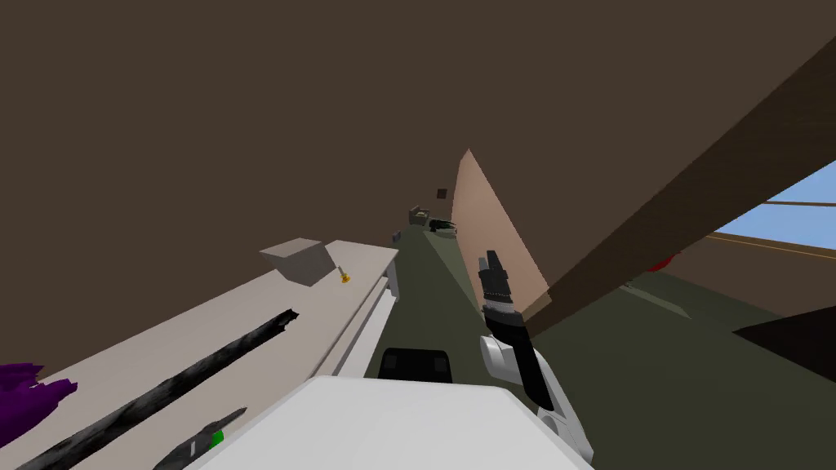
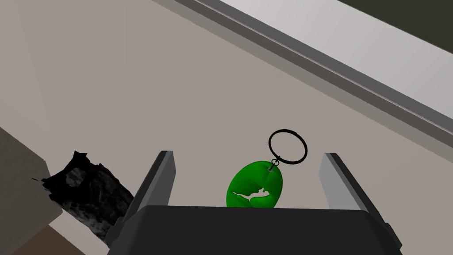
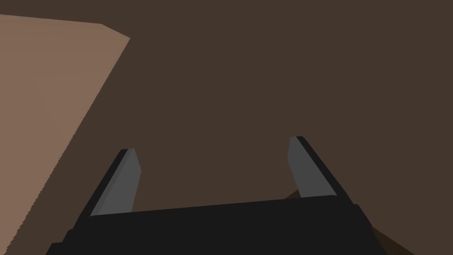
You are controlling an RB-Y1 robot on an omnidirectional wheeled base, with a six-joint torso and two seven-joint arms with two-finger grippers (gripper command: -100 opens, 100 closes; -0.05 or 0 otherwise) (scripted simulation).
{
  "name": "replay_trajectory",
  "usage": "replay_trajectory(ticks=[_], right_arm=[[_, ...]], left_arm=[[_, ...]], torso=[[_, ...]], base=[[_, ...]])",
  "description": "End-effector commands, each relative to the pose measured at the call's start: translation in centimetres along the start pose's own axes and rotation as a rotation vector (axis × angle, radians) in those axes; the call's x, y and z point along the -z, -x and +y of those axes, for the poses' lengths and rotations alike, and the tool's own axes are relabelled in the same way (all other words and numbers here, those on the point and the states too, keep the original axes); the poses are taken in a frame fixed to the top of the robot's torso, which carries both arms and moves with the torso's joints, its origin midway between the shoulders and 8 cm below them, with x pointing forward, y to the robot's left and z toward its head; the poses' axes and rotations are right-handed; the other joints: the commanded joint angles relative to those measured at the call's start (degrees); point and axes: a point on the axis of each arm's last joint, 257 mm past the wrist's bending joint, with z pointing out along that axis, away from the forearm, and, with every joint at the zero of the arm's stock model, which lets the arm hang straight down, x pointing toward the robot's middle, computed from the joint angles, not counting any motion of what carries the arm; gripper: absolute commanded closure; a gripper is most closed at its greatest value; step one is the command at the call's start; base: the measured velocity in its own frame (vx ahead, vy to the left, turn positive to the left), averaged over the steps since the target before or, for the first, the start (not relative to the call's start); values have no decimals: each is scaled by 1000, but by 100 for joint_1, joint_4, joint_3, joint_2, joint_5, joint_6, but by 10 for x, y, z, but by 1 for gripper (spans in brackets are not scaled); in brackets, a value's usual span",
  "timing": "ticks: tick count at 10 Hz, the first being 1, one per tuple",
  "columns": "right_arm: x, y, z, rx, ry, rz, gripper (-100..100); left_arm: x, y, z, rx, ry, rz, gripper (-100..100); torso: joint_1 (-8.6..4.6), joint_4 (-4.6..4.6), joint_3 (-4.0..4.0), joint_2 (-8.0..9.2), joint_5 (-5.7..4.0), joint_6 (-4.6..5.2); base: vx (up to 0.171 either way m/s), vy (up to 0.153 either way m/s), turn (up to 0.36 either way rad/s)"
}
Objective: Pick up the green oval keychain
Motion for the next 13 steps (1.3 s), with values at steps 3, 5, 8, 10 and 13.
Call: replay_trajectory(ticks=[3, 5, 8, 10, 13], right_arm=[[0, 0, 0, 0, 0, 0, 0], [0, 0, 0, 0, 0, 0, 0], [0, 0, 0, 0, 0, 0, 0], [0, 0, 0, 0, 0, 0, 0], [0, 0, 0, 0, 0, 0, 0]], left_arm=[[13, 10, 55, 36, 194, -4, -100], [21, 12, 83, 58, 295, 1, -100], [29, 13, 105, 75, 378, 8, -100], [35, 13, 121, 85, 439, 15, -100], [36, 13, 125, 87, 456, 17, 0]], torso=[[4, -1, -2, -3, 0, 7], [22, -3, -5, -8, 5, 5], [1, -3, -8, -13, 0, -1], [-2, -2, -6, -10, -1, 1], [-7, -2, -6, -11, -1, -3]], base=[[11, 59, -289], [16, 95, -275], [19, 49, -146], [10, 46, -165], [10, 31, -64]])
